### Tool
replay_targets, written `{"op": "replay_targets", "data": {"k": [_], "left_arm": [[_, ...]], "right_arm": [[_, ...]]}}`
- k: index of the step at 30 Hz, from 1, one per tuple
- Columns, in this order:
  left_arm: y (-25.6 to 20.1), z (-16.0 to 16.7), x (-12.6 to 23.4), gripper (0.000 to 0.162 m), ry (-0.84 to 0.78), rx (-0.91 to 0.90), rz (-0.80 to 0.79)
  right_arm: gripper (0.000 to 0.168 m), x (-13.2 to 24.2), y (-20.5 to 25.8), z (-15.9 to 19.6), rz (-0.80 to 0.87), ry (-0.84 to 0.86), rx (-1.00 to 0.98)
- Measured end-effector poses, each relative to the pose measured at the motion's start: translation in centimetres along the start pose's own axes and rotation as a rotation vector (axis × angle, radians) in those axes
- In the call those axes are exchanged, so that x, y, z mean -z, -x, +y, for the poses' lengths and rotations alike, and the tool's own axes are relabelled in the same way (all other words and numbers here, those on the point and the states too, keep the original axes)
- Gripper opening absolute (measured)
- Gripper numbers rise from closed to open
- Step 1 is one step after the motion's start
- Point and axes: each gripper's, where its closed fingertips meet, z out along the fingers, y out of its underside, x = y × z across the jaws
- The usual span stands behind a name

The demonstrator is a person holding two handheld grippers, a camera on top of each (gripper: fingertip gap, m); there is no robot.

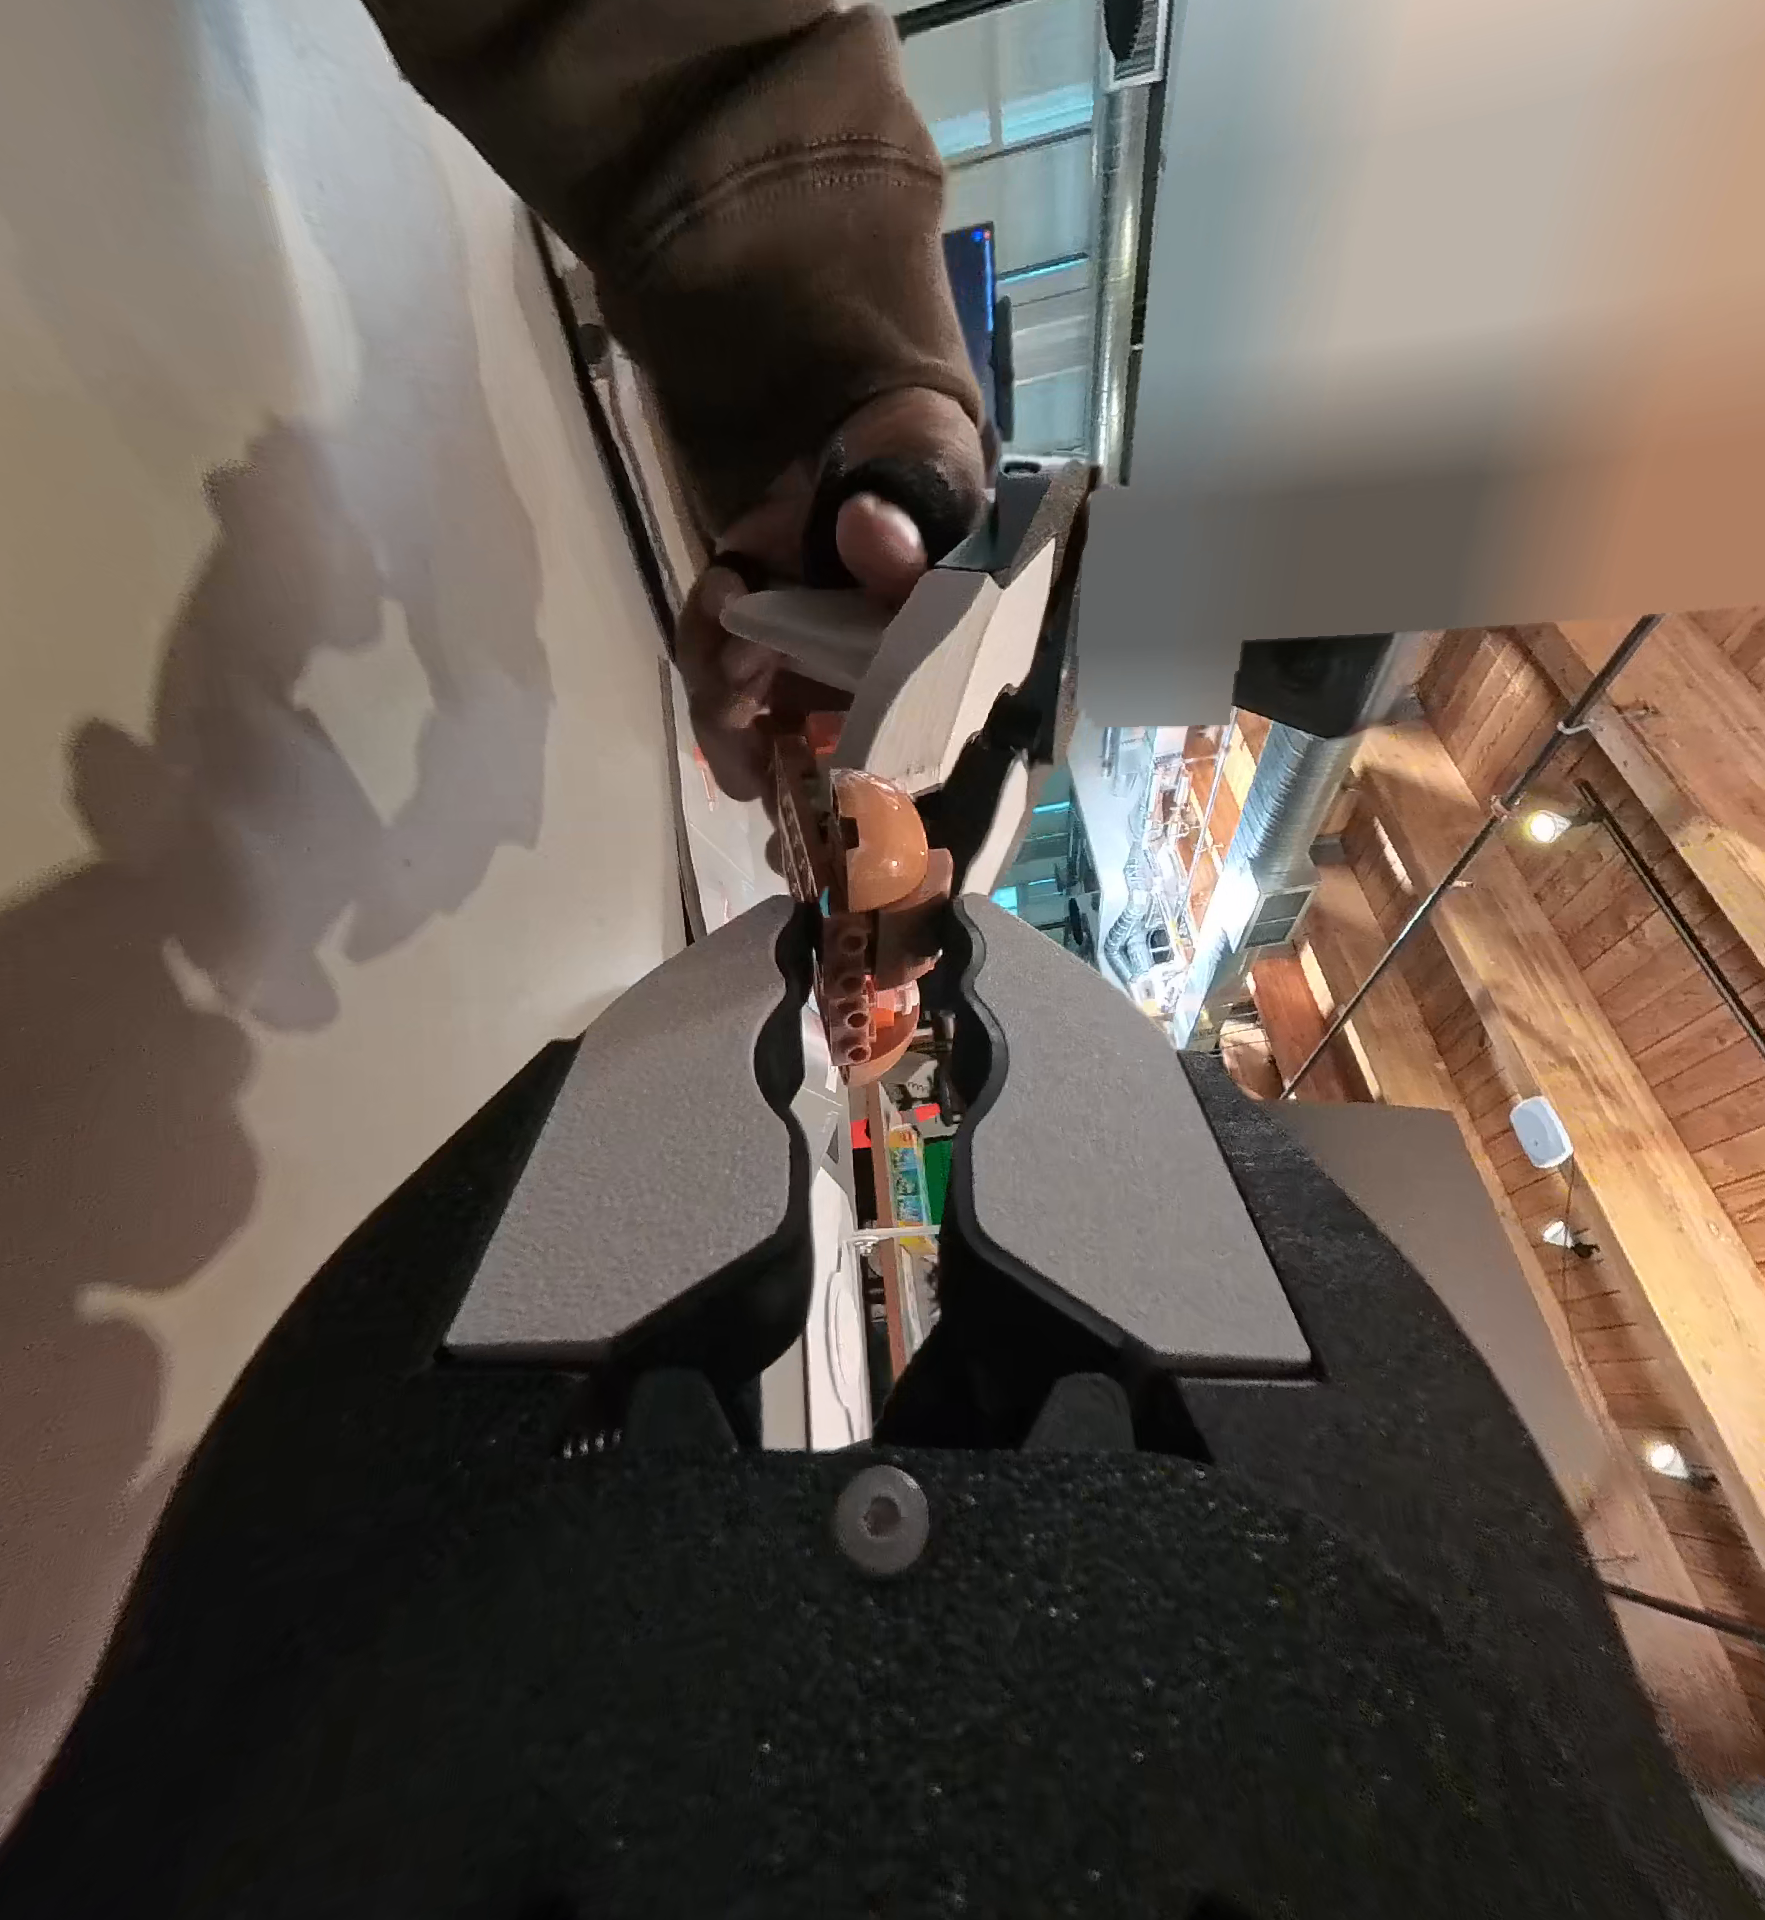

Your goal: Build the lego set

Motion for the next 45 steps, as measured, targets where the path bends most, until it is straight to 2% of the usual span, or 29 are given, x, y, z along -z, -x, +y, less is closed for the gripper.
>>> {"op": "replay_targets", "data": {"k": [2, 7, 10, 14, 20, 34, 38, 45], "left_arm": [[0.2, -0.4, 0.3, 0.051, -0.058, 0.034, -0.023], [0.0, -1.2, 1.6, 0.072, -0.32, 0.164, -0.037], [0.3, -1.1, 1.6, 0.078, -0.439, 0.251, -0.033], [0.9, -1.6, 1.3, 0.076, -0.536, 0.318, -0.006], [1.3, -3.2, 2.6, 0.057, -0.735, 0.348, 0.02], [2.2, -5.2, 3.5, 0.057, -1.191, 0.565, -0.016], [2.1, -5.2, 2.6, 0.056, -1.221, 0.594, -0.007], [1.4, -5.7, 3.3, 0.05, -1.279, 0.55, 0.04]], "right_arm": [[0.023, 0.0, -0.2, -0.1, 0.001, -0.011, -0.019], [0.023, 0.0, -0.7, -0.2, 0.009, -0.037, -0.083], [0.024, -0.2, -1.5, -0.1, 0.027, -0.058, -0.144], [0.024, -0.8, -2.5, 0.3, 0.056, -0.067, -0.172], [0.023, -1.0, -3.5, 1.1, 0.146, -0.035, -0.156], [0.024, -1.0, -5.3, 1.6, 0.28, 0.003, -0.144], [0.024, -0.9, -5.8, 1.4, 0.303, -0.003, -0.143], [0.024, -1.0, -6.0, 0.7, 0.308, -0.037, -0.16]]}}
